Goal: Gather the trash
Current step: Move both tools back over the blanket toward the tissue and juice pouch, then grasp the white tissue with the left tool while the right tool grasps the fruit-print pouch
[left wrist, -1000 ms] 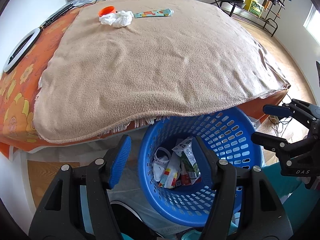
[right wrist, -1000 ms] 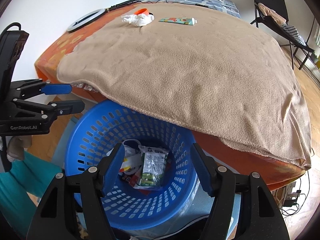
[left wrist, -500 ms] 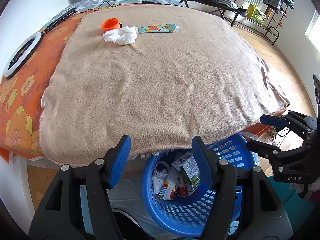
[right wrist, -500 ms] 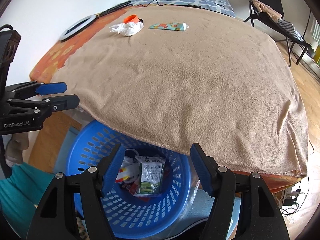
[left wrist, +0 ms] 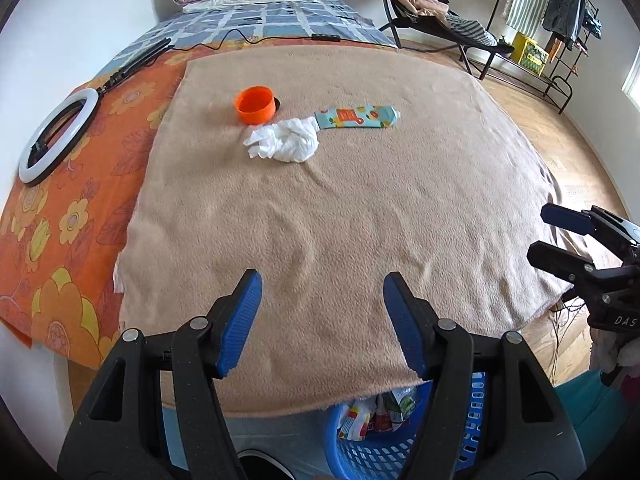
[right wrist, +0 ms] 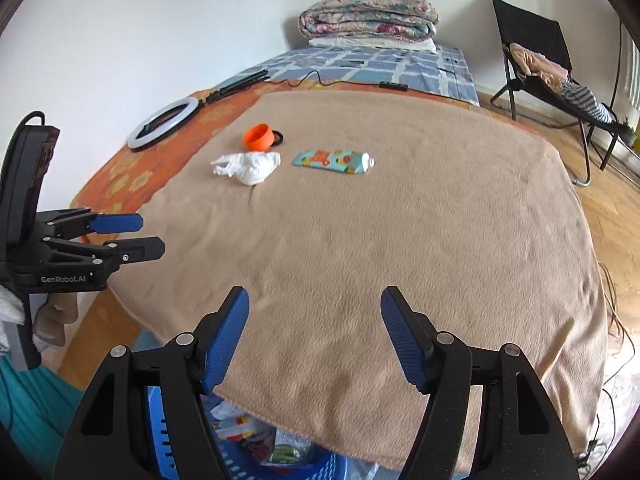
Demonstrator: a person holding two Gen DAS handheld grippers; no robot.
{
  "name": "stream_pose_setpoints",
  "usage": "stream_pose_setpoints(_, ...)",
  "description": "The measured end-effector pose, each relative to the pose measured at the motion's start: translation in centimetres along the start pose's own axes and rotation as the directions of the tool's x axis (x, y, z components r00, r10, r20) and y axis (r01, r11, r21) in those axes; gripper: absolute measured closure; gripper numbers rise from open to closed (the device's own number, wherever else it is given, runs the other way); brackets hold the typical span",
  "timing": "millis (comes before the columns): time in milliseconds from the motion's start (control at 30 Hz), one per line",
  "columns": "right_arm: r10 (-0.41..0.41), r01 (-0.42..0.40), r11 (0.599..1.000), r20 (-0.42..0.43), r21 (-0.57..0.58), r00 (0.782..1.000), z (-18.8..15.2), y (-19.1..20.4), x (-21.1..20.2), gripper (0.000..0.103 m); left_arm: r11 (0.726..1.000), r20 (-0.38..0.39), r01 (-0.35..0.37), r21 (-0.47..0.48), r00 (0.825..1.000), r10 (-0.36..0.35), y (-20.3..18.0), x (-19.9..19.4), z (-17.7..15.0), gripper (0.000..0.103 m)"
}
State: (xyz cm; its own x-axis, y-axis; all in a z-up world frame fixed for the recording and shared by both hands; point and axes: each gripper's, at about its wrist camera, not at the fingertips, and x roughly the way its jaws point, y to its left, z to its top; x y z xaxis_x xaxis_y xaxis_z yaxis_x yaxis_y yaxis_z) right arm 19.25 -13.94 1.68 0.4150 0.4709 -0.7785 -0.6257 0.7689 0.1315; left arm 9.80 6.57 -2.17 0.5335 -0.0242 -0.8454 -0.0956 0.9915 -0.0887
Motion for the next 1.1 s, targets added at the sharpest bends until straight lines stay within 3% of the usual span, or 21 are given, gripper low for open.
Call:
stream_pose_setpoints(367,-0.024,0.025,0.993,-0.005,0.114,1.000,5.3,-3.8,4.7,0.035,0.996,0.018,-0.013,-0.085,1.000,0.014,2.4,2.5,4.1,0.038)
stream_pose_setpoints(867,0.032,-0.031,0.961,0.002,0.276,0.999,9.7,-5.7,11.1,0.036,0.984,0.019,0.014,-0.177,1.000,-0.011,4.2,6.3,8.9,0.038)
stream_pose_setpoints(933,0.027,-0.025,0.958,-0.005,0.287,1.000,10.0,-6.1,12.0,0.043,0.986,0.009,0.011,-0.168,1.000,-0.010,3.9,7.0,9.3,0.038)
stream_pose_setpoints(1100,0.023,-0.013,0.950,-0.028,0.311,0.999,10.1,-7.0,14.2,0.048,0.989,-0.013,-0.017,-0.146,1.000,0.016,3.6,8.8,9.8,0.038)
